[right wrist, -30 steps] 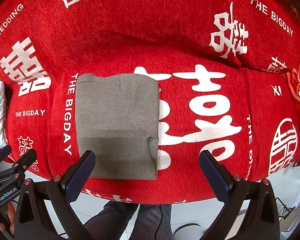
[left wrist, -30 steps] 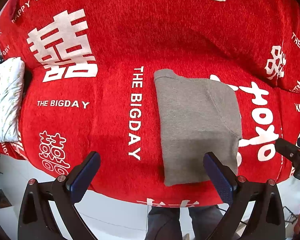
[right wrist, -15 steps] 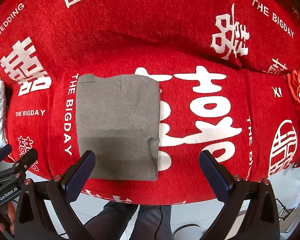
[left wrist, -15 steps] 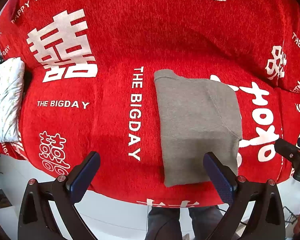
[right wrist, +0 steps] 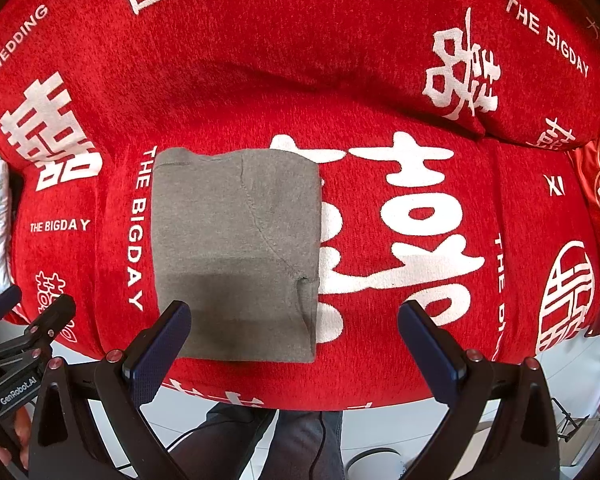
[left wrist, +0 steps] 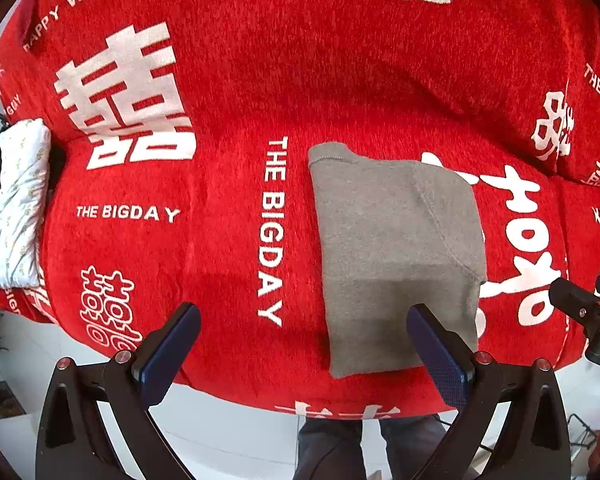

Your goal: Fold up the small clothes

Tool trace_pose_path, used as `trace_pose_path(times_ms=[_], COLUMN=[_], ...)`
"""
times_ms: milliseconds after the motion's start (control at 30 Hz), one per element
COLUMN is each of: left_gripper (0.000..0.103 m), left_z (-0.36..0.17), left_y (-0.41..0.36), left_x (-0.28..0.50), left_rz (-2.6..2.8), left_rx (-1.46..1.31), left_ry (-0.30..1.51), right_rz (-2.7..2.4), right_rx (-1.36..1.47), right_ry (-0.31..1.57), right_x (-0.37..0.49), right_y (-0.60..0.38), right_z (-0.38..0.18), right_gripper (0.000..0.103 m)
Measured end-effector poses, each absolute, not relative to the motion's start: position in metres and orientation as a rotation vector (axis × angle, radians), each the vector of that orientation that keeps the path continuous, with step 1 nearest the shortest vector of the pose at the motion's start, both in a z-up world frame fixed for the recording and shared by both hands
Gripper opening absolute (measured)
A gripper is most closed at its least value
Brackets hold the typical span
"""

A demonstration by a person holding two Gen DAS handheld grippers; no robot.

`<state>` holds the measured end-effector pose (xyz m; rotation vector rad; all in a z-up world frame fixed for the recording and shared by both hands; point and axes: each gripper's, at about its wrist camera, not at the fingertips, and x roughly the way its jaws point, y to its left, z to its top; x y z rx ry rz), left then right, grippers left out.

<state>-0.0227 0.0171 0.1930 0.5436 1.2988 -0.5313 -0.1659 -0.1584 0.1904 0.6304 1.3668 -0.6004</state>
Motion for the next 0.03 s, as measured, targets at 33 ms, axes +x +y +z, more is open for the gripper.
trace_pose_path(times_ms=[33], left_gripper=[0.103], left_z=[0.1935], left_y=[0.0167], left_x=[-0.0231], left_rz=[-0.537], left_rx=[0.546], left_ry=[1.293], right_rz=[-0.601], right_rx=[0.632], right_ry=[1.366], right_x=[-0.1661], right_y=[-0.1582], right_z=[0.1904], right_gripper=[0.103])
